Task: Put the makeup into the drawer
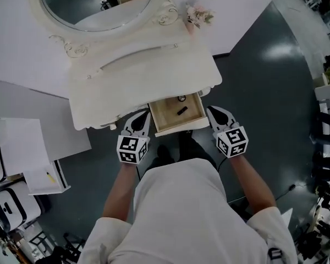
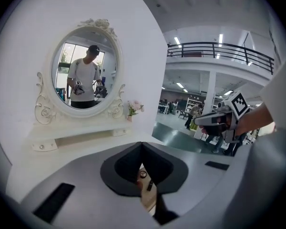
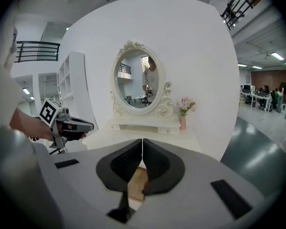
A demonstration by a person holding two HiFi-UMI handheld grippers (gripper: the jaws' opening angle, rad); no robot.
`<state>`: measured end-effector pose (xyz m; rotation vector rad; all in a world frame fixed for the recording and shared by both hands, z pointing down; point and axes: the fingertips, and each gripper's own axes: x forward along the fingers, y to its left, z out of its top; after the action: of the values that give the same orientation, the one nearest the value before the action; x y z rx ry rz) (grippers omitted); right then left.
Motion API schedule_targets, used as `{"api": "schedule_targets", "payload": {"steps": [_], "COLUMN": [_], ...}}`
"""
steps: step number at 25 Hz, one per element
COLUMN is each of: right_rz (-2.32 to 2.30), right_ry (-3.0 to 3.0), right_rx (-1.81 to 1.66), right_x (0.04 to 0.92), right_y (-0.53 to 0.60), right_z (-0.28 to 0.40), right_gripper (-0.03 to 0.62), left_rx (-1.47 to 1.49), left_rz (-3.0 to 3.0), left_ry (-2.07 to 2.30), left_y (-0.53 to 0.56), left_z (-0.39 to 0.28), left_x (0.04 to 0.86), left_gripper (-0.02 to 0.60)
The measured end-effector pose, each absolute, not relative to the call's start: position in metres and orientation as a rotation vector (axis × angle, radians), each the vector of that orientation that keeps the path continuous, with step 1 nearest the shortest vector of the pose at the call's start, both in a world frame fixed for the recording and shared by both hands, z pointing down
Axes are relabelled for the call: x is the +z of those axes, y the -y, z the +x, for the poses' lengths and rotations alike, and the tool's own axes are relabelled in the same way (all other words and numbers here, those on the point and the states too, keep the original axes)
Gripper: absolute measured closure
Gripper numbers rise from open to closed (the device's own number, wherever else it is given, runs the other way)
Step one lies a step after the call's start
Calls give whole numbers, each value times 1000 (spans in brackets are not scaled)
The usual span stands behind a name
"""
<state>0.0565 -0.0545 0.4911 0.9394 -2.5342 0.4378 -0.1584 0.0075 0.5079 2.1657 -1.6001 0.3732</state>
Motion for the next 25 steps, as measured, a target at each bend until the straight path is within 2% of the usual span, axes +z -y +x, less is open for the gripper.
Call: {"api": "schedule_targets", "payload": {"steps": [7, 12, 25], "right_rz": [1102, 1156, 1207], "right_ry": [2556, 2566, 2630], "right_rx": [353, 293, 174], "right_x": [445, 414, 359], "right_y": [9, -11, 16], "right_z": [67, 90, 148], "right_gripper": [566, 566, 566], "left_rx": [282, 285, 185], "left_rz": [2225, 2295, 2285], "left_ry": [1559, 1543, 1725], "left_y": [-33, -46, -52], "left_z": [-175, -163, -153], "left_x": [465, 434, 367], "left_gripper": [566, 566, 566]}}
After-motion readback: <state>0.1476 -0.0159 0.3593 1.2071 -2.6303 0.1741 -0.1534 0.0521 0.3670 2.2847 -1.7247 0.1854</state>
